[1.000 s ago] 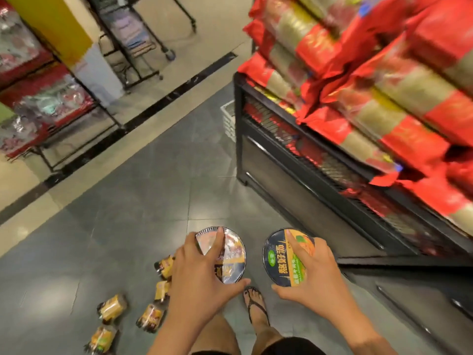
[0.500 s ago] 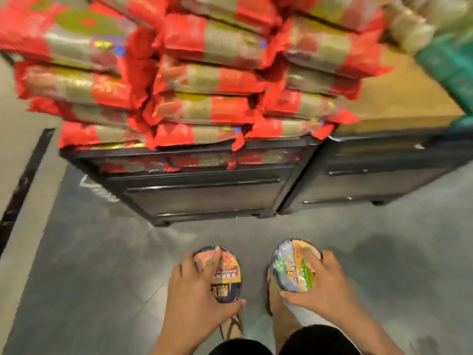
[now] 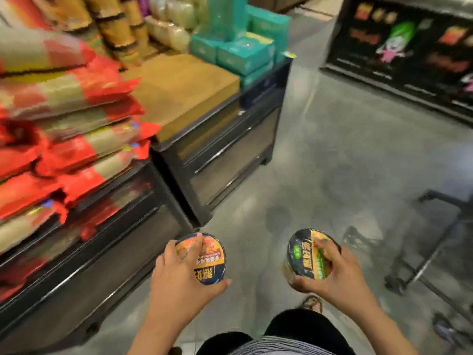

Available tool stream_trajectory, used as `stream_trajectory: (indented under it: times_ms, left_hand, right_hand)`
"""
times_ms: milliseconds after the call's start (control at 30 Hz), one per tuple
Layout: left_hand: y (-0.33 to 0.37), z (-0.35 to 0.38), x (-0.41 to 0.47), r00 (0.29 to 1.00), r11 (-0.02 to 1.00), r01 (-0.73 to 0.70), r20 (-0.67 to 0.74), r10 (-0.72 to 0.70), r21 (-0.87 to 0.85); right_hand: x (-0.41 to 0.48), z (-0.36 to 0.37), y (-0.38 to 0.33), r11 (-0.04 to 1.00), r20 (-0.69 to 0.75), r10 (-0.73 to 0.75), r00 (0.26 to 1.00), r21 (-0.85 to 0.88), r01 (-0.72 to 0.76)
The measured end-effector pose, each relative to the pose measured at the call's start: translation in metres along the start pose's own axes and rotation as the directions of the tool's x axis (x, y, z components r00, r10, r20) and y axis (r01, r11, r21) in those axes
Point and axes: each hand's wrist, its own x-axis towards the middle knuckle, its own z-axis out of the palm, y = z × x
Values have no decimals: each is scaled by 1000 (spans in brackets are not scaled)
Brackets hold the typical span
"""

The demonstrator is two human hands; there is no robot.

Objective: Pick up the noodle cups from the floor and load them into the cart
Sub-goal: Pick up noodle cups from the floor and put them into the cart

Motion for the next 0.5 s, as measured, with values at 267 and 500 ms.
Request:
stream_trajectory:
  times_ms: [267, 500]
  left_hand:
    - [203, 60, 43, 966, 977, -209, 144, 214, -51]
    - [367, 115, 67, 860, 882, -469, 203, 467, -43]
  right_hand:
    - [19, -131, 122, 977, -103, 202, 974, 93, -193]
    - [3, -222, 225, 941, -220, 338, 915, 78, -329]
